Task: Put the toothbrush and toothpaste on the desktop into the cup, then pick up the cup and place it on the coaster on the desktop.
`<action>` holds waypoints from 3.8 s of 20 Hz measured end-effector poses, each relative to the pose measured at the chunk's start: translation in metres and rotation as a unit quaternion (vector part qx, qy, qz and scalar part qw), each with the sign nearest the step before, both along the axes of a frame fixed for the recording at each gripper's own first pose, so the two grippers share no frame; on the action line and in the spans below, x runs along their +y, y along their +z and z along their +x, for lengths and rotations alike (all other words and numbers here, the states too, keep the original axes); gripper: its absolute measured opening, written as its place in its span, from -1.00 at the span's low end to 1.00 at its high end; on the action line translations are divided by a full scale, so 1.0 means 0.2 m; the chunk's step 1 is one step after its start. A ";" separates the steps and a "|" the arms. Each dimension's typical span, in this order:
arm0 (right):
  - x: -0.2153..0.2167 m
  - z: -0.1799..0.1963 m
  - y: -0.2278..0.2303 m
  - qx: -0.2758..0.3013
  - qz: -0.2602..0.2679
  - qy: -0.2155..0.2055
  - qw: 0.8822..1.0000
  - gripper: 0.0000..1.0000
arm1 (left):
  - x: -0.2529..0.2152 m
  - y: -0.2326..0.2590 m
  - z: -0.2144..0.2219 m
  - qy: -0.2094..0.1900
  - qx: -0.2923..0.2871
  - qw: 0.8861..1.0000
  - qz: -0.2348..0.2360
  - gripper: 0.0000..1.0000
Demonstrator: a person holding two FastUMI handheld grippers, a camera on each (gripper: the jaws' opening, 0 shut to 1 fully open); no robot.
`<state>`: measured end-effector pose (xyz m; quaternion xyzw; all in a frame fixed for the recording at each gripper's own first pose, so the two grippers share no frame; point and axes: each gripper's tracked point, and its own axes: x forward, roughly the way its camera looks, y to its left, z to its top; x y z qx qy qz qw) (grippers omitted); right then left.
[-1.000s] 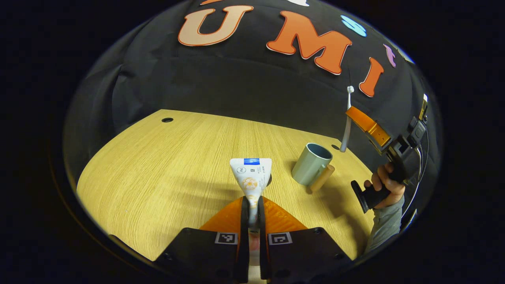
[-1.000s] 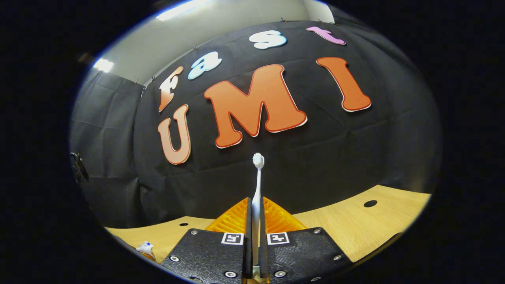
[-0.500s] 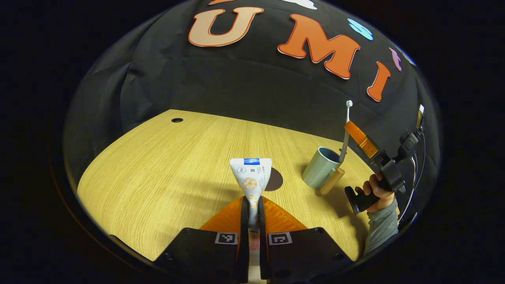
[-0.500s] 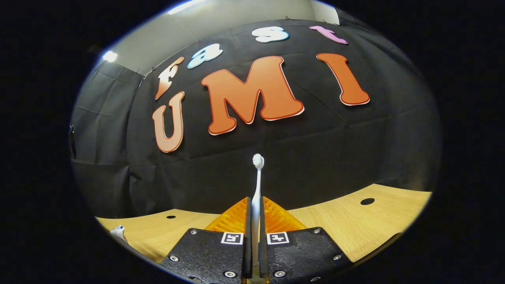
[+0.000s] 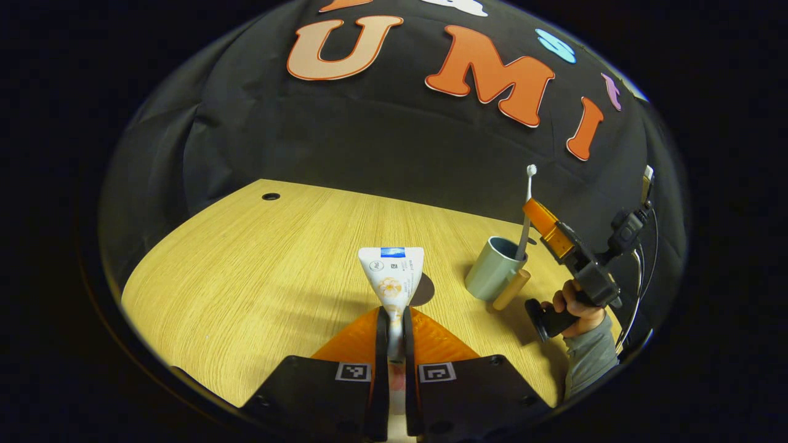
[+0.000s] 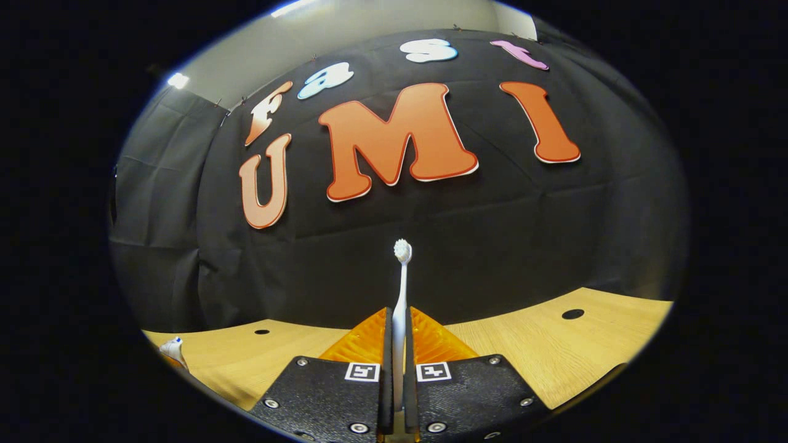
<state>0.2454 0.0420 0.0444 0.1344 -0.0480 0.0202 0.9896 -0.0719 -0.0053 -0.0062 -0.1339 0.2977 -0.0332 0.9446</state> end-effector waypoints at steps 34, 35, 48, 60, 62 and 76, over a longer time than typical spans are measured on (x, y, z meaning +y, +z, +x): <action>-0.15 -0.32 -0.21 0.102 -0.045 0.018 0.994 -0.73 | -0.46 0.53 0.67 -0.075 -0.214 0.973 -0.034 -0.72; -0.16 -0.34 -0.20 0.102 -0.045 0.018 0.994 -0.71 | -0.48 0.54 0.69 -0.074 -0.218 0.972 -0.039 -0.72; -0.18 -0.45 -0.19 0.114 -0.058 0.031 0.991 0.13 | -0.64 0.58 0.96 -0.078 -0.287 0.951 -0.084 -0.72; -0.20 -0.57 -0.18 0.135 -0.071 0.041 0.987 0.44 | -0.81 0.57 1.13 -0.102 -0.319 0.939 -0.079 -0.72; -0.22 -0.58 -0.17 0.133 -0.074 0.037 0.988 0.46 | -0.85 0.55 1.15 -0.109 -0.318 0.938 -0.079 -0.72; -0.13 -0.57 -0.24 0.166 -0.068 0.051 0.982 0.46 | -0.93 0.23 1.12 -0.162 -0.228 0.958 -0.067 -0.48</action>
